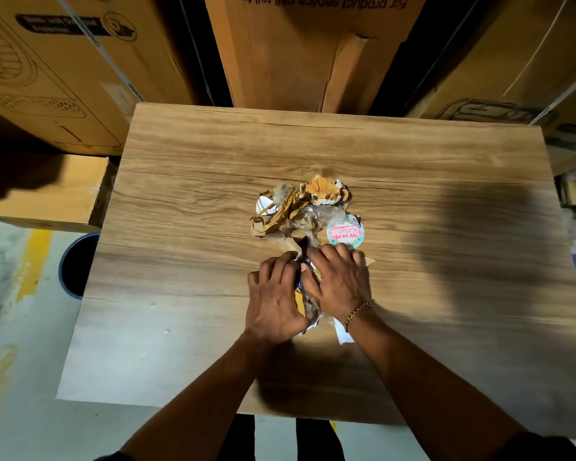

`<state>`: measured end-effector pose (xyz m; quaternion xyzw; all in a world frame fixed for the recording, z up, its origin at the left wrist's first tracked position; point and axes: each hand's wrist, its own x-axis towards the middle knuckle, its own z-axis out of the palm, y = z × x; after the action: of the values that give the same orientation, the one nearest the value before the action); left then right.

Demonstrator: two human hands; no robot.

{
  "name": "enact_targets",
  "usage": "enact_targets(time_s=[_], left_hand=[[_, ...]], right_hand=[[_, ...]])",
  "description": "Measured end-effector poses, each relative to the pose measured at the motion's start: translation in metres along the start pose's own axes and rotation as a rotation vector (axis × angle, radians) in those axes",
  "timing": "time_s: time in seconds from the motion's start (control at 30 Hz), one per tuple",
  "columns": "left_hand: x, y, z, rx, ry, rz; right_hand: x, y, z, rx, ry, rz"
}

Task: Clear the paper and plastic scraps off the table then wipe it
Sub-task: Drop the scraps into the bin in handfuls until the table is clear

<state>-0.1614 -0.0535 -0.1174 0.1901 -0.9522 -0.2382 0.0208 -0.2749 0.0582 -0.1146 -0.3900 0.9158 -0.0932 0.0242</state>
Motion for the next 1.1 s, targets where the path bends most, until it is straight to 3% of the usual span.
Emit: enact_targets(time_s=[0.23, 0.5, 0.87, 1.1], left_hand=[[0.002, 0.006, -0.001, -0.07, 0.001, -0.059], [0.011, 0.002, -0.006, 0.072, -0.105, -0.037], [0.011, -0.003, 0.003, 0.002, 0.075, 0.06], [0.012, -0.004, 0.001, 0.016, 0.062, 0.118]], right_hand=[[0.001, 0.002, 0.003, 0.043, 0.073, -0.012], [0.007, 0.002, 0.004, 0.133, 0.075, 0.025], [0.006, 0.001, 0.006, 0.13, 0.09, 0.03], [0.007, 0.0, 0.002, 0.147, 0.064, 0.034]])
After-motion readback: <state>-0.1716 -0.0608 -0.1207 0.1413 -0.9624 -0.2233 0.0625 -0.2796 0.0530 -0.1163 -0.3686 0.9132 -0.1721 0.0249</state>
